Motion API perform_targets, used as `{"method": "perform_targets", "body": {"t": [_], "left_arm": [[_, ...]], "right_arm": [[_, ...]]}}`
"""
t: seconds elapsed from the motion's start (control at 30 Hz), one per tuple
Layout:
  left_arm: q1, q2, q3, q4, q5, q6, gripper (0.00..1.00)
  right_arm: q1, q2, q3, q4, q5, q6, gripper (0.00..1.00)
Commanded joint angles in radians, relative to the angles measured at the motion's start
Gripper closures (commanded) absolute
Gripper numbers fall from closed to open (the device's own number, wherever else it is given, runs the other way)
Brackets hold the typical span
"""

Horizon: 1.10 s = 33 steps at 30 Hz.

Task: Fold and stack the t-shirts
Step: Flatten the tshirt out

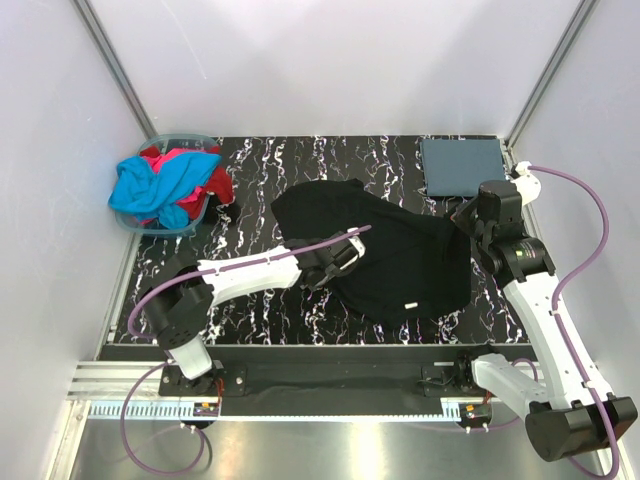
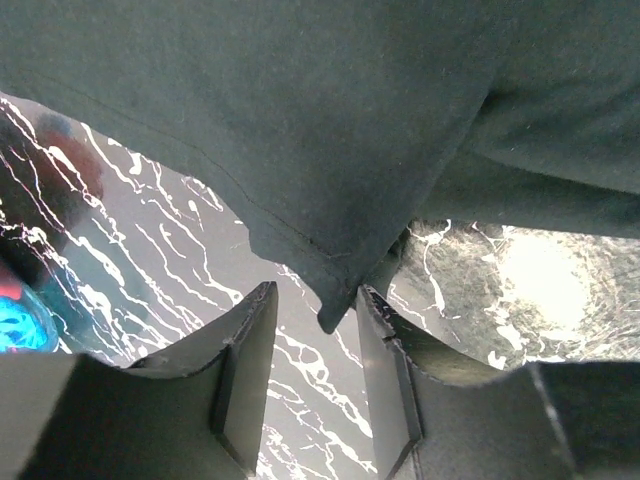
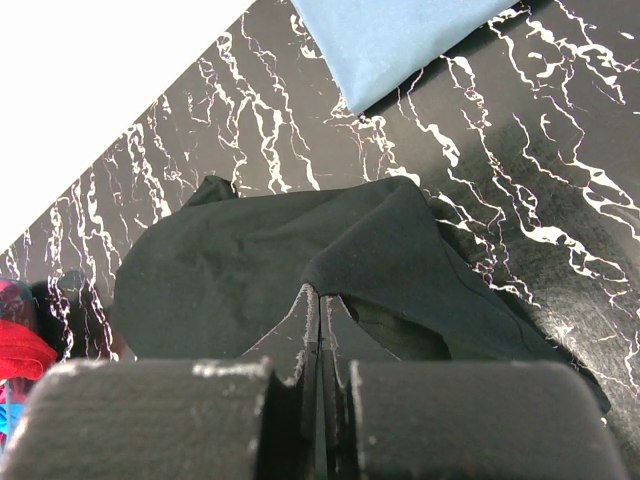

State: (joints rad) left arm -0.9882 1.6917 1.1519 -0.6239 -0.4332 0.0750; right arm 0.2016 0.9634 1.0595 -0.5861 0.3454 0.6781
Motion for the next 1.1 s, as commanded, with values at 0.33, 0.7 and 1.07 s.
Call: {"method": "perform_targets", "body": {"t": [0.33, 0.7, 1.07], "left_arm": [[-0.004, 0.025, 0.005, 0.013, 0.001, -0.004, 0.67], [0.006, 0.031, 0.012, 0.032, 0.019, 0.000, 0.97], [0.037, -0.159, 0.192, -0.048, -0.370, 0.022, 1.00]], "right_arm": [[-0.002, -0.011, 0.002, 0.060, -0.016, 0.014, 1.00], [-0.002, -0.026, -0.010, 0.058, -0.011, 0.009, 1.00], [-0.002, 0.043, 0.111, 0.046, -0.037, -0.046, 1.00]]}}
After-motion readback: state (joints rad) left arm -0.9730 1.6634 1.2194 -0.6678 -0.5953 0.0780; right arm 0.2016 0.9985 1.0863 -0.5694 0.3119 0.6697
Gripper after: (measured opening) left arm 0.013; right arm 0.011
